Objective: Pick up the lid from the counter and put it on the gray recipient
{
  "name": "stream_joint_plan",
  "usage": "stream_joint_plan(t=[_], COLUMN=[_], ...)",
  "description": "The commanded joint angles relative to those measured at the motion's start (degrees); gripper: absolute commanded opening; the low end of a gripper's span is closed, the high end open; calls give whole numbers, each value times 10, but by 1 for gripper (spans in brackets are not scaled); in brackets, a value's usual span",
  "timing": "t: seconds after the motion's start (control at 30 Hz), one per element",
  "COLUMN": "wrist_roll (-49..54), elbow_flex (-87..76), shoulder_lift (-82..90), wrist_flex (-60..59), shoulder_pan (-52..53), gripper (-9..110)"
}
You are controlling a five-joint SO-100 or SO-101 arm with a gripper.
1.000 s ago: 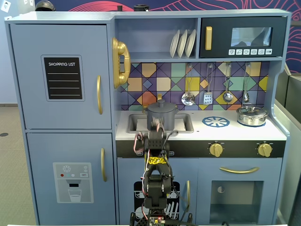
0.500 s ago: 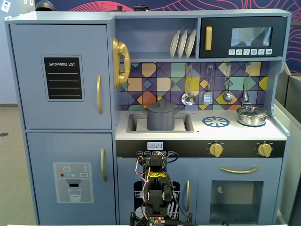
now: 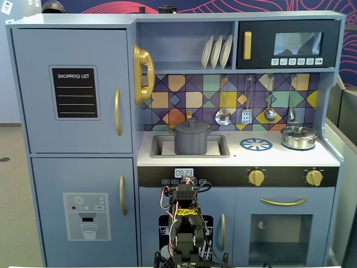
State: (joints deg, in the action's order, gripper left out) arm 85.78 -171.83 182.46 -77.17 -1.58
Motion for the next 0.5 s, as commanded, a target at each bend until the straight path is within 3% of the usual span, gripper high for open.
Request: stream_joint_plan(t=[0.0, 0.47], wrist_roll=[7, 7], elbow_flex=[-2, -2], shoulder_lift=[-4, -4], wrist_flex=[-105, -105], shoulder_pan=[5, 6], gripper=[2, 2])
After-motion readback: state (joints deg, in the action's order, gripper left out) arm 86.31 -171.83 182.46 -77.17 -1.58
